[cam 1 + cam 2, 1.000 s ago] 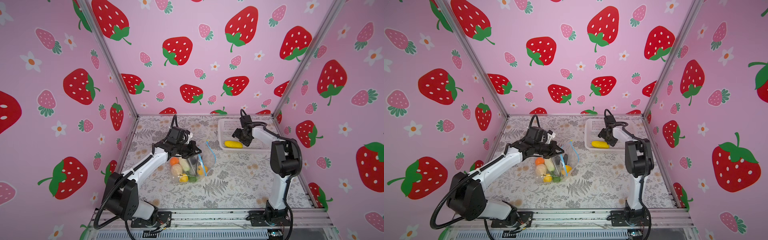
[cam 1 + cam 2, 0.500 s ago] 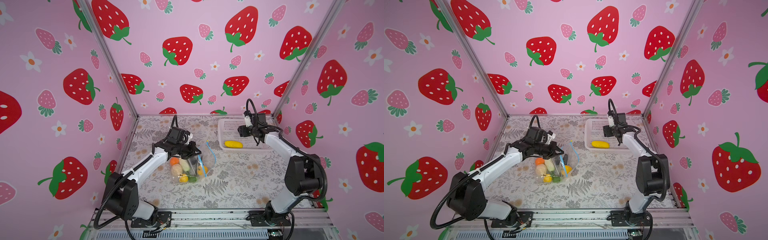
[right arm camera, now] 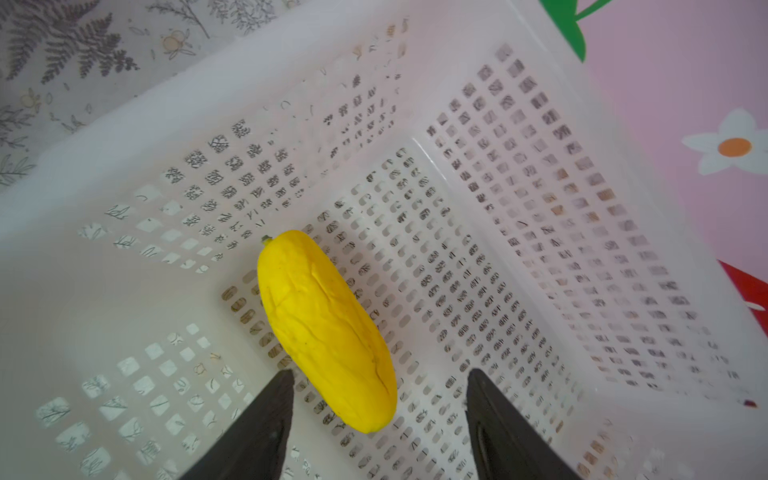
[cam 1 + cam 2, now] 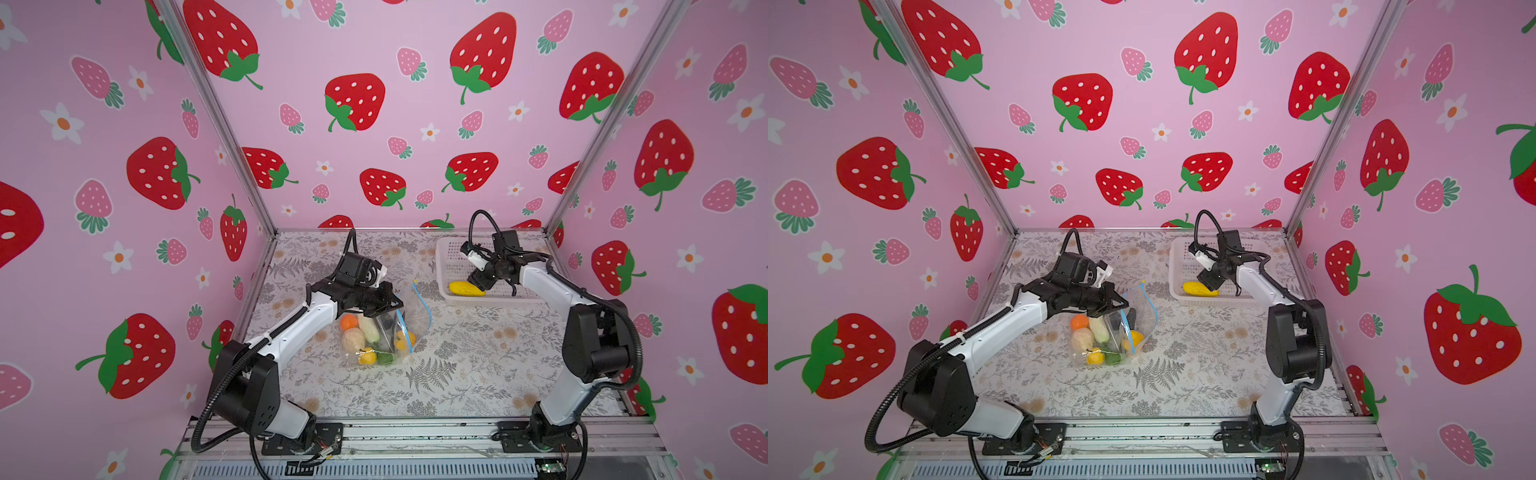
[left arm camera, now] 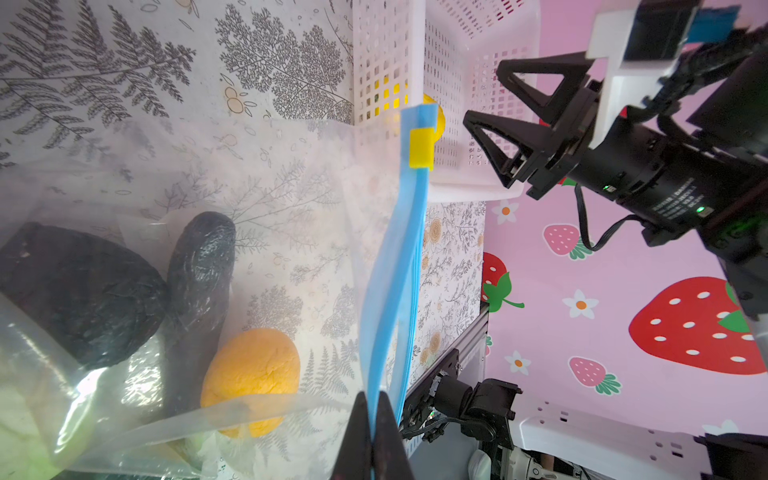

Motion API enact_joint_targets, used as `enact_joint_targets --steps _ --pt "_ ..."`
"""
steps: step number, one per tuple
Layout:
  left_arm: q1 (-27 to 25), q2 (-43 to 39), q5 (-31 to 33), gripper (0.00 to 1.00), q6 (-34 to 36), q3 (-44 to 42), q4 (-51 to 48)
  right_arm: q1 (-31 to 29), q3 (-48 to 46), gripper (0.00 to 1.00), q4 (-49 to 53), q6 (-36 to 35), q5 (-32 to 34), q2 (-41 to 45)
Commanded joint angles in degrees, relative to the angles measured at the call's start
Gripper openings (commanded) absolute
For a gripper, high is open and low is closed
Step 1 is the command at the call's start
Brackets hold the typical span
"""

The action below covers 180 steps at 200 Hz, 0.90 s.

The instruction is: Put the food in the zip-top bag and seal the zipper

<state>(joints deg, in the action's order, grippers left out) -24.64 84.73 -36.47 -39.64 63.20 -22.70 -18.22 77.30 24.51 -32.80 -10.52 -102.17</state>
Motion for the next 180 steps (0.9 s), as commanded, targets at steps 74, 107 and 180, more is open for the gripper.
enact_joint_targets --steps 74,107,180 --pt "-0.2 -0.2 -0.3 0.00 0.2 1.5 -0.5 -3.7 5.6 0.68 5.1 -5.5 -0.9 -10.3" --pt "-0.1 -0.7 -0.1 0.00 -0.1 1.0 -0.2 -4.1 7.3 0.67 4.7 -5.6 2.4 -13.7" --pt "-0.7 0.0 0.3 0.00 -0.5 1.0 -0.1 -4.0 11.1 0.49 5.2 -4.6 3.1 -16.3"
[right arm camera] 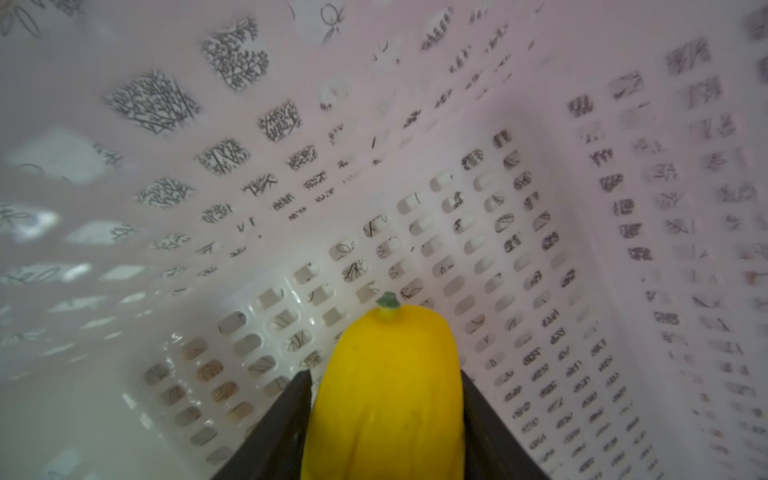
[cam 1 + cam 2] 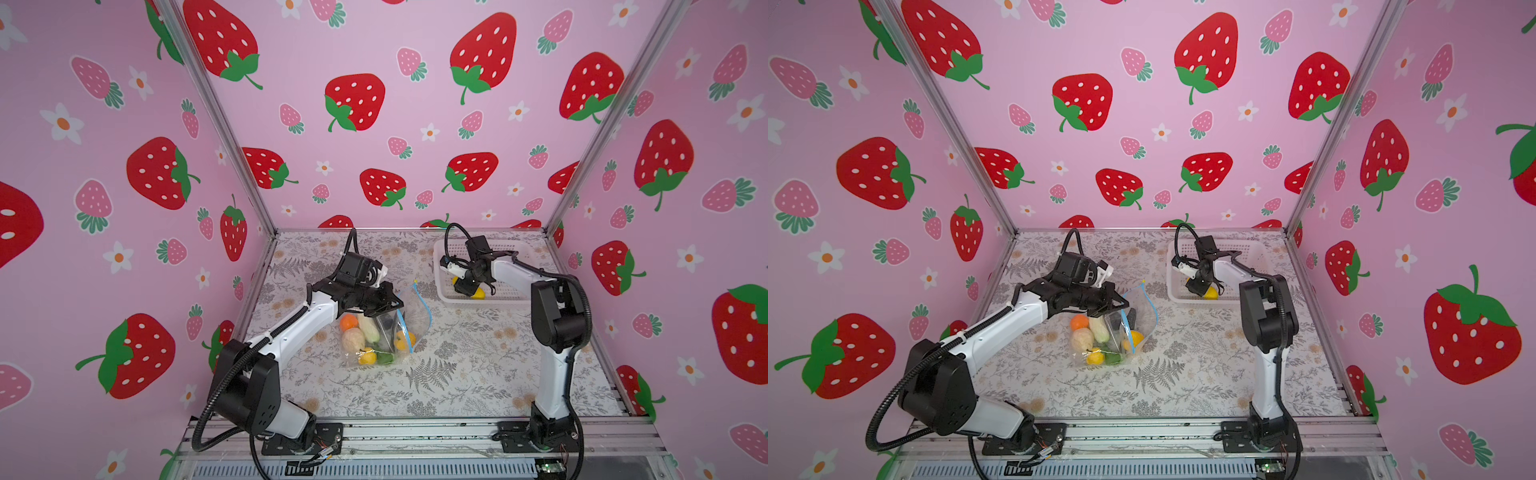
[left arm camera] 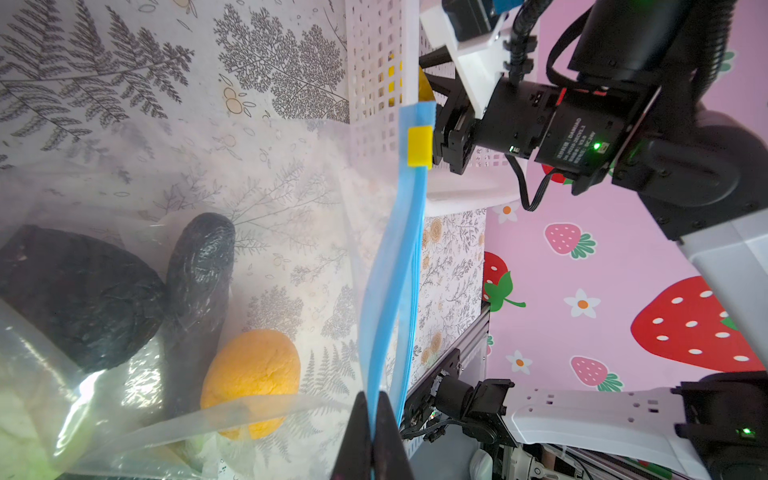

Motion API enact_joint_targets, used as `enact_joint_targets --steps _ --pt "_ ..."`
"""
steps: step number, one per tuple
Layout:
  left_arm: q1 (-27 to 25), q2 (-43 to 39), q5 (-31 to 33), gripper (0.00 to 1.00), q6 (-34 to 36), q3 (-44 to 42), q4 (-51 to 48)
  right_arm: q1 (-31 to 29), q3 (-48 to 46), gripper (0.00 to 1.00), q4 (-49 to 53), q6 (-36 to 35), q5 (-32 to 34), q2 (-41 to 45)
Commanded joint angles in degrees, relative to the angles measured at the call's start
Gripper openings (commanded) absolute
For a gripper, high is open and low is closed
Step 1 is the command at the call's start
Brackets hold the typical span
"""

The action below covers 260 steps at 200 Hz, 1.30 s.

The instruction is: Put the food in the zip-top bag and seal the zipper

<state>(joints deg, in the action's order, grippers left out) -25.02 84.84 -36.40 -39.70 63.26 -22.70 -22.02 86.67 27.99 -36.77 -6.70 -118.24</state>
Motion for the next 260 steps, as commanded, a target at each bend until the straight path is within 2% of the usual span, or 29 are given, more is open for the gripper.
enact_joint_targets --steps 1,17,79,147,176,210,240,260 --pt "-0.3 -0.1 0.3 0.00 -0.5 0.9 -0.1 -0.2 1.7 0.49 1.7 -0.6 -0.7 -0.2" --pt "-0.3 0.0 0.3 0.00 -0.6 1.1 -0.1 -0.3 1.7 0.48 1.7 -0.3 -0.3 0.1" --pt "-0.6 0.1 0.7 0.00 -0.8 1.5 -0.2 0.8 1.6 0.30 -1.7 4.7 1.0 4.7" --pt "-1.2 0.3 1.7 0.00 -1.0 3.2 -0.2 1.4 -4.6 0.25 -13.9 16.7 2.8 16.3" --pt "-1.4 -0.5 2.4 0.00 -1.2 3.1 -0.1 0.6 -10.2 0.24 -20.6 27.1 0.0 24.1" --pt "-1.7 -1.1 3.1 0.00 -2.5 2.4 0.7 -3.9 -20.8 0.23 -30.4 47.9 -7.2 35.4" --pt "-2.1 -1.2 3.4 0.00 -2.7 2.9 0.4 -9.8 -30.7 0.20 -38.1 68.0 -5.5 43.3" --pt "-2.1 -1.4 3.7 0.00 -2.9 3.5 0.5 -14.1 -37.4 0.20 -46.3 74.3 -3.8 46.8"
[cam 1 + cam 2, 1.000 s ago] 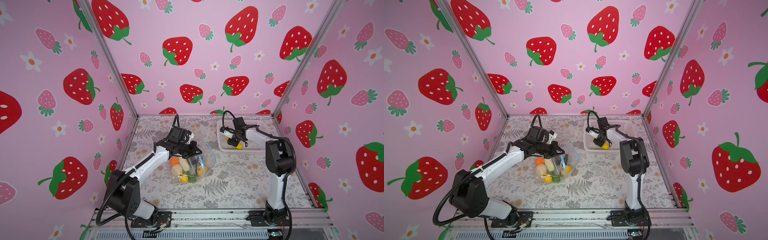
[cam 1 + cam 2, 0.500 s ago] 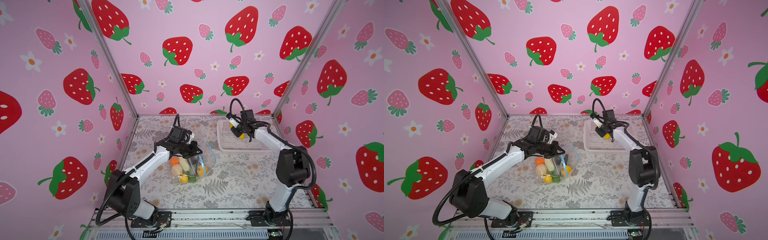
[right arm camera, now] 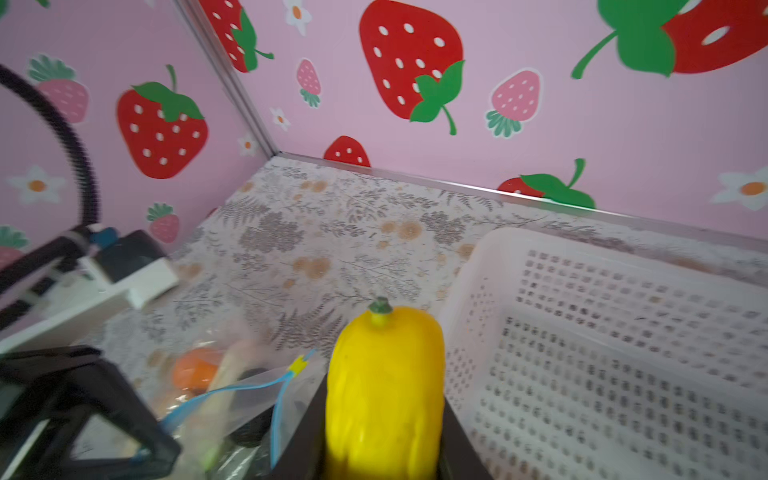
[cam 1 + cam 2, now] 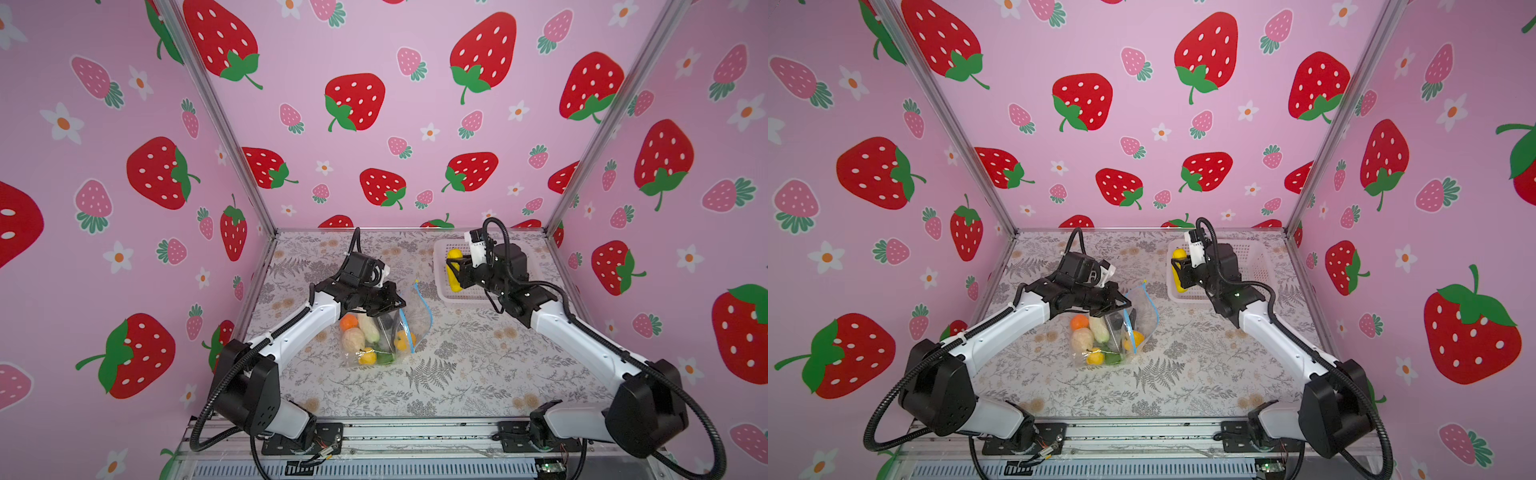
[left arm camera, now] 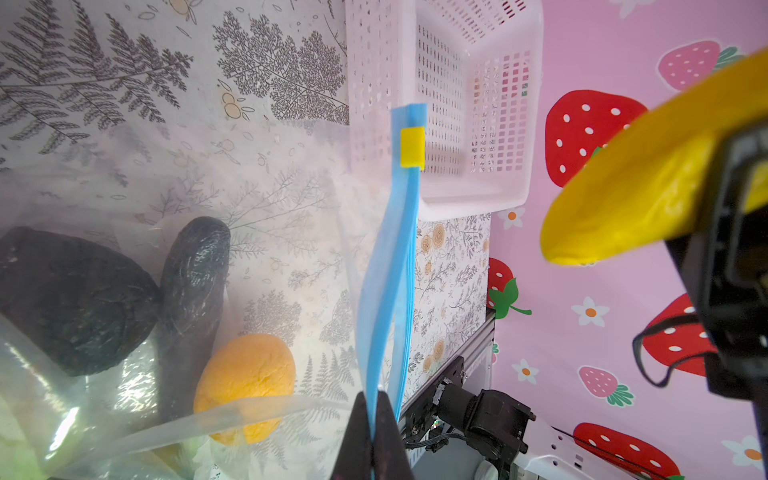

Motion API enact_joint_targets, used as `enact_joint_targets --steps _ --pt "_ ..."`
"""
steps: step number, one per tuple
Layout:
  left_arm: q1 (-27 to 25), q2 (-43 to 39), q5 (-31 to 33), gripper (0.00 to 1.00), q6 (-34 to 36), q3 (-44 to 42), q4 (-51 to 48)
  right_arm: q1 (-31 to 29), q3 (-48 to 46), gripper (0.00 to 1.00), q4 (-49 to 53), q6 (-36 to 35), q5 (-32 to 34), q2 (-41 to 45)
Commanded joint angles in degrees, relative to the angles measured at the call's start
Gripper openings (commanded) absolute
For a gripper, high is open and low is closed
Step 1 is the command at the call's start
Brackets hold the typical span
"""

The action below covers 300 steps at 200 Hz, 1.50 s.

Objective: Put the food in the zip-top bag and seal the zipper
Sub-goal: 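Lift the long yellow pepper and carry it to the bag mouth, then lower the long yellow pepper into the bag and open the right gripper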

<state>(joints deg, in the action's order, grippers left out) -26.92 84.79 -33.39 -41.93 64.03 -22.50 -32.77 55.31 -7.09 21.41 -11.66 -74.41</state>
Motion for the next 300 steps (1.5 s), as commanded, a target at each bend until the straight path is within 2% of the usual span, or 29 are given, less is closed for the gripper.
enact_joint_targets --steps 1,19,42,81,143,199,237,271,294,300 --pt "-0.2 -1.4 0.7 0.00 -0.7 2.8 0.3 -3.7 -6.3 0.20 -11.8 16.4 1.3 3.1" --pt "-0.5 -1.0 0.6 0.00 -1.0 3.6 0.1 -8.5 -10.6 0.20 -17.9 17.9 3.8 4.0" --pt "-1.3 -1.0 0.9 0.00 -1.2 4.4 -0.1 -11.8 -13.5 0.19 -24.0 20.2 3.7 2.0" --pt "-1.7 -1.5 1.5 0.00 -1.4 5.4 -0.8 -15.5 -13.6 0.19 -26.5 19.6 4.7 -2.2" --pt "-2.2 -2.0 2.1 0.00 -1.6 6.0 -1.2 -16.2 -16.6 0.22 -26.5 18.8 6.5 -3.5" --pt "-2.4 -3.9 2.9 0.00 -1.7 5.3 -1.4 -16.2 -15.5 0.26 -27.3 18.4 5.3 -8.4" --pt "-2.6 -4.5 3.0 0.00 -2.0 4.1 -0.8 -16.4 -13.1 0.33 -27.0 17.6 3.7 -11.1" --pt "-2.5 -4.6 2.7 0.00 -1.9 3.5 -0.3 -16.8 -11.6 0.48 -25.0 16.6 3.7 -10.7" --pt "-2.6 -4.0 2.4 0.00 -1.7 3.6 -0.3 -16.9 -10.5 0.51 -21.7 15.5 4.1 -8.9" --pt "-2.5 -4.0 2.2 0.00 -1.5 3.7 -0.3 -17.0 -10.2 0.56 -20.7 15.0 4.2 -8.4"
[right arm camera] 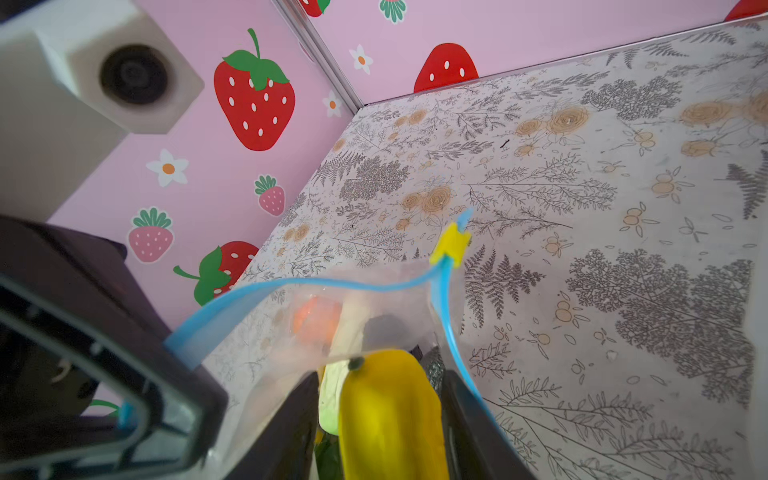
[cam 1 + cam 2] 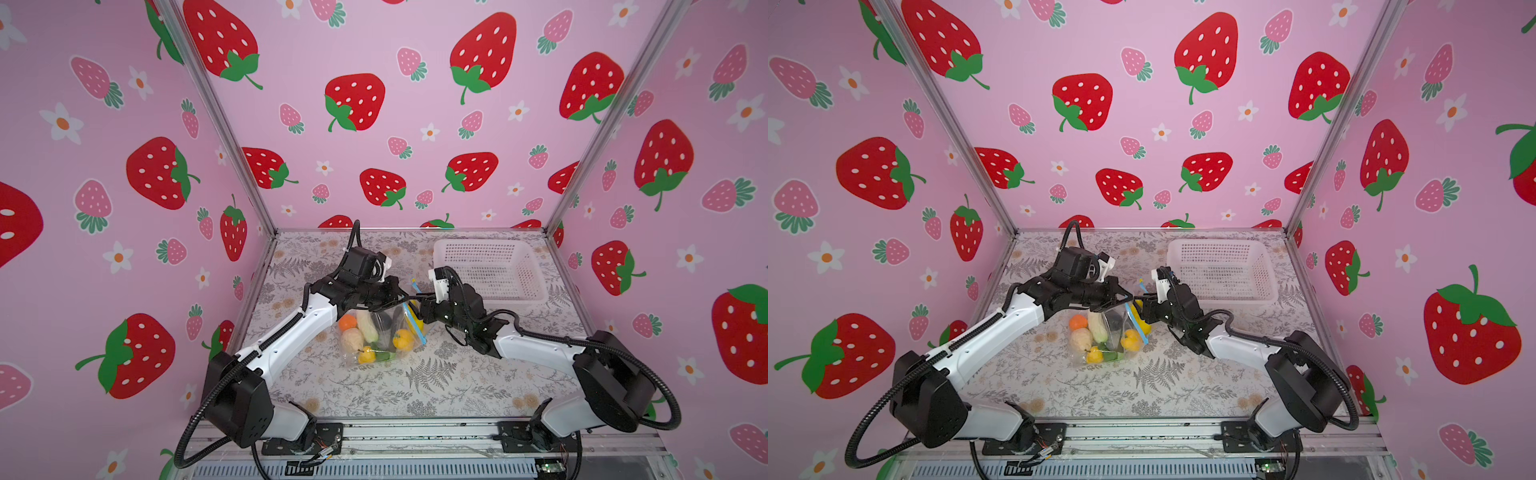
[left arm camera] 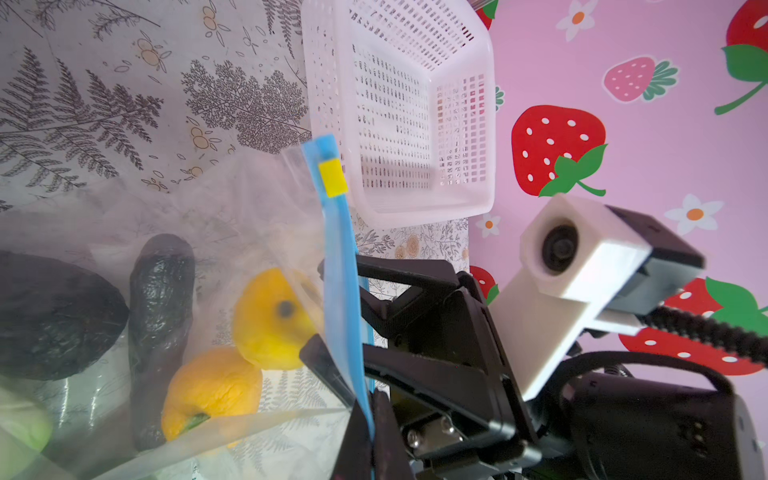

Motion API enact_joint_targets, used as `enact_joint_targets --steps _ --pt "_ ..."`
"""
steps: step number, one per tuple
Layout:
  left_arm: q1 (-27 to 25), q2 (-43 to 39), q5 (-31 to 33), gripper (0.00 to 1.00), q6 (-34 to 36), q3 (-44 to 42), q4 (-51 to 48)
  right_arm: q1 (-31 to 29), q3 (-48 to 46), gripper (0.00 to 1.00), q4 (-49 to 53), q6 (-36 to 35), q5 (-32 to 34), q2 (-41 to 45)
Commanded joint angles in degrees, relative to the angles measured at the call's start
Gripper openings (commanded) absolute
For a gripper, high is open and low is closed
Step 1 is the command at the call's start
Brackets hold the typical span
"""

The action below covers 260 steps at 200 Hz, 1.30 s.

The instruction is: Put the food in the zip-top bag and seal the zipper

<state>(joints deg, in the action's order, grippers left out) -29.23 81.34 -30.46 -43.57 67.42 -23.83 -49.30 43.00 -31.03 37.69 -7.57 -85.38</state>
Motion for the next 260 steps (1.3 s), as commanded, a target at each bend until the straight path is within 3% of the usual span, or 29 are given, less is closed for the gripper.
enact_joint_targets --steps 1,46,66,96,135,218,260 --pt "-0.2 -0.5 -0.7 0.00 0.1 0.3 1.1 -0.4 2.2 0.56 3.4 -1.4 0.2 2.7" --pt "0.7 -1.5 -0.5 0.00 0.2 -0.9 1.0 -0.5 -1.7 0.56 14.0 -3.1 7.2 12.9" --pt "0.8 -2.2 -0.4 0.00 -0.3 -1.8 1.7 0.3 -5.7 0.58 17.4 1.7 10.3 17.7" --pt "0.7 -2.3 -0.7 0.00 -0.6 -2.4 1.9 3.1 -7.6 0.57 17.9 8.5 3.6 14.9" --pt "0.7 -2.9 -0.3 0.00 -0.4 -2.9 1.6 5.7 -6.8 0.52 11.0 11.7 -8.1 6.2" --pt "1.1 -3.2 -0.4 0.00 0.4 -2.9 0.6 5.5 -5.8 0.04 6.3 12.4 -12.4 4.2" --pt "1.3 -4.2 0.2 0.00 1.0 -1.9 -0.9 4.0 -1.9 0.00 7.3 11.3 -13.6 4.3"
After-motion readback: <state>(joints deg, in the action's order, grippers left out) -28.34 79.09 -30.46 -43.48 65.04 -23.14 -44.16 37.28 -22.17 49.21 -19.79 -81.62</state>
